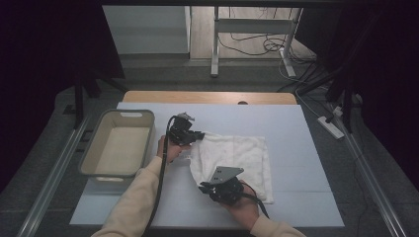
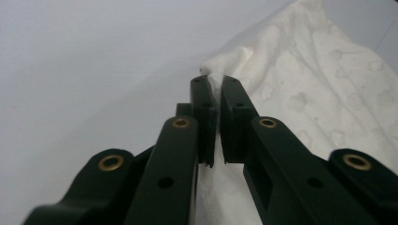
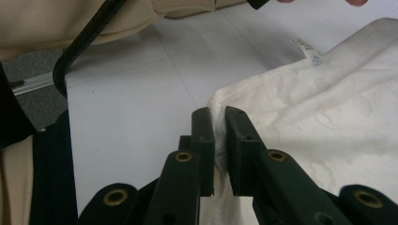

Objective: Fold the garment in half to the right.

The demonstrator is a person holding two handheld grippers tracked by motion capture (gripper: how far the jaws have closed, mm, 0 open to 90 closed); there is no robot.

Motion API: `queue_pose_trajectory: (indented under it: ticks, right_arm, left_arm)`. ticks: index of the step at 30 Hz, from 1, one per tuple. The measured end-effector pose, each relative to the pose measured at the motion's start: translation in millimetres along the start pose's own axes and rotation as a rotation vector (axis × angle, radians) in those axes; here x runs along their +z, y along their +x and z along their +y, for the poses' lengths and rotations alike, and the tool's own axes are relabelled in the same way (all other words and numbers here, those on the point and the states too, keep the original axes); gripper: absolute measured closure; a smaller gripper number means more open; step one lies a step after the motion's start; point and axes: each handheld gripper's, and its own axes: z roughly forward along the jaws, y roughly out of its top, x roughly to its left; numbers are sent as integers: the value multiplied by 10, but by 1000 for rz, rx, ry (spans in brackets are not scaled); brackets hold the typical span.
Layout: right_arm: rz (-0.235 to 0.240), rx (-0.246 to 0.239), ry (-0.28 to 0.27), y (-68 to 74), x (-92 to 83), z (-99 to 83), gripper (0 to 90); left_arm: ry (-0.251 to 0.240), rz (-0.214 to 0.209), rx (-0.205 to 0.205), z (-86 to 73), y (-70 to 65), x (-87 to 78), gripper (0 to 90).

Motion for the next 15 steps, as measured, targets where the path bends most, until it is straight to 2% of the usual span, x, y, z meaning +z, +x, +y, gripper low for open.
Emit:
queue_pose_trajectory:
  ticks: [2,12,15]
  right_arm:
    - [0,-5,-9,1,-3,28,824]
    - [10,-16,-33,21,4,115,824]
    - [11,-15,-40,25,2,128,824]
  left_arm:
    - [-16,-12,-10,2,11,-25,843]
    - [-43,8,-41,-5,51,-161,843]
    - [-49,9,-39,-3,51,-198,843]
